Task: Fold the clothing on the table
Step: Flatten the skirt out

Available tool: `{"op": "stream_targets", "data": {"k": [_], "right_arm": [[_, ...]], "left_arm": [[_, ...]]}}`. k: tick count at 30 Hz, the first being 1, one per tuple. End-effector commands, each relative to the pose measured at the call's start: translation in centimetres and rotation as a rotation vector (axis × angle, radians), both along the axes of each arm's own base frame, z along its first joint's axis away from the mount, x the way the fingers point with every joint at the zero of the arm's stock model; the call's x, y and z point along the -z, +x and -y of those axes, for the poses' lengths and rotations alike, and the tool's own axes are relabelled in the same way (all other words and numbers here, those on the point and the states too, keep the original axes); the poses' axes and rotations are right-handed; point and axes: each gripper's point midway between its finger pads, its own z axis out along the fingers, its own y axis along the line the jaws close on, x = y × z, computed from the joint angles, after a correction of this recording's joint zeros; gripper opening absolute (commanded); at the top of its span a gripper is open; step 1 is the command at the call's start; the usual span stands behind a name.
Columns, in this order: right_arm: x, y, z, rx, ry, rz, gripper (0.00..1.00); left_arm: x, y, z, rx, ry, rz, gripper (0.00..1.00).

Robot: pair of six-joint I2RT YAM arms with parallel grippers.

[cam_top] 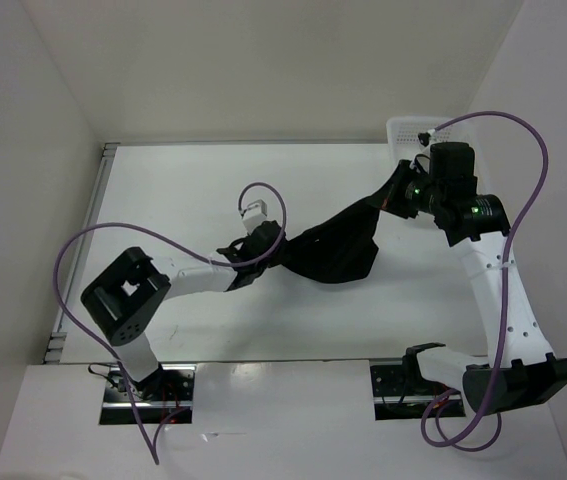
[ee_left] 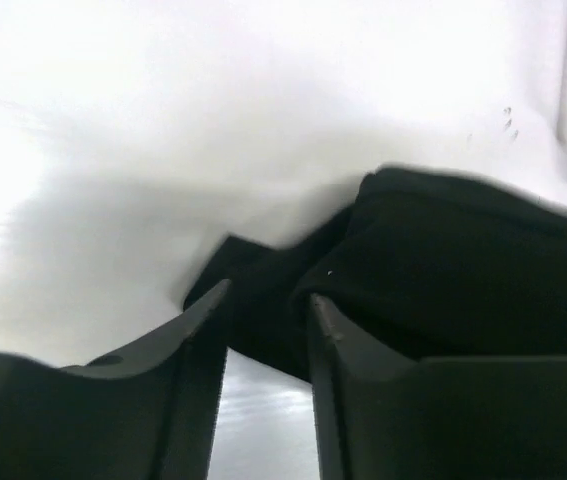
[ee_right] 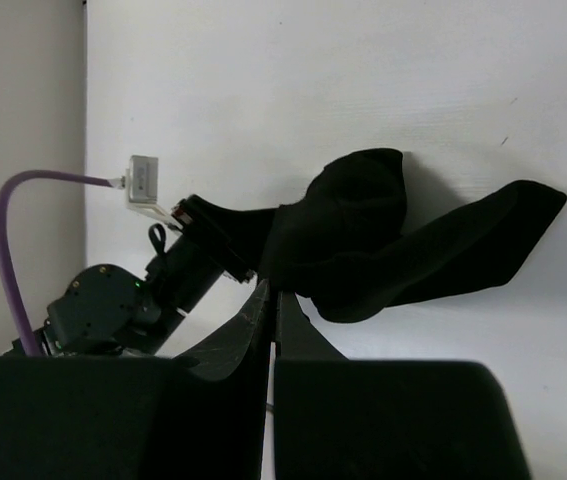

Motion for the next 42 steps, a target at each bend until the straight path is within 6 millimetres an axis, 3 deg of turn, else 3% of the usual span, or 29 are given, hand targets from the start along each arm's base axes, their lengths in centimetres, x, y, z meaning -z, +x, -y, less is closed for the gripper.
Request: {"op": "stream_targets", "data": {"k": [1,3,6,7,12,14,19,20,21,24,26,27,32,36,39,42], "right_arm": [[-4.0,-0.3,0.1,-0.01,0.013,0.131,0.0],[-4.0,-0.3,0.0,-0.022,0.01,0.134,0.0],[-4.0,-0.3,0.0,-0.022,0.01,0.134,0.0],[-4.0,-0.3,0.0,-0.022,0.01,0.134,0.0],[-3.8,-0.5,0.0,-0.022,0.009,0.125,0.0],[-3.8,-0.4,0.2,-0.019,-0.002,0.129,0.0],[-3.5,-0.6,0.8,-0.001,-0.035,0.125,0.0],[-2.5,-0.6,1.2,0.008,-0.06,0.093,0.0],[-2.5,-0.6,1.3,0.002,-0.071,0.098,0.0],[-2.1,-1.1,1.2,-0.012,-0.076,0.086,0.0],[-1.9,-1.7,1.0,-0.034,-0.073,0.082,0.0],[-2.1,-2.2,0.9,-0.055,-0.076,0.091,0.0],[-2.6,-4.1,0.7,-0.086,-0.08,0.109,0.0],[-0.9,-5.2,-0.1,-0.143,-0.057,0.059,0.0],[0.0,-4.6,-0.3,-0.134,-0.045,0.038,0.0],[2.0,-3.0,-0.7,-0.111,-0.017,-0.027,0.0]], "left_arm": [[-0.8,1.4,-2.7,-0.047,0.076,0.026,0.4],[-0.8,1.7,-3.2,-0.06,0.077,0.025,0.22],[-0.7,1.6,-3.2,-0.071,0.067,0.012,0.09],[-0.7,1.6,-3.2,-0.071,0.067,0.012,0.0],[-1.8,1.5,-3.3,-0.084,0.038,0.019,0.0],[-4.0,1.7,-3.8,-0.095,0.015,0.042,0.0],[-12.3,1.8,-6.0,-0.061,-0.002,0.133,0.0],[-14.0,2.0,-6.7,-0.061,-0.016,0.163,0.0],[-16.3,1.2,-7.3,-0.039,-0.042,0.196,0.0],[-20.6,0.0,-9.2,-0.022,-0.028,0.267,0.0],[-21.5,-1.0,-10.1,-0.003,0.016,0.264,0.0],[-23.4,-1.6,-10.4,0.015,-0.004,0.292,0.0],[-26.8,-5.1,-11.4,0.08,-0.068,0.347,0.0],[-26.9,-7.2,-11.9,0.102,-0.105,0.31,0.0],[-24.9,-7.7,-11.9,0.106,-0.095,0.261,0.0],[-21.6,-6.2,-11.4,0.115,-0.058,0.167,0.0]]}}
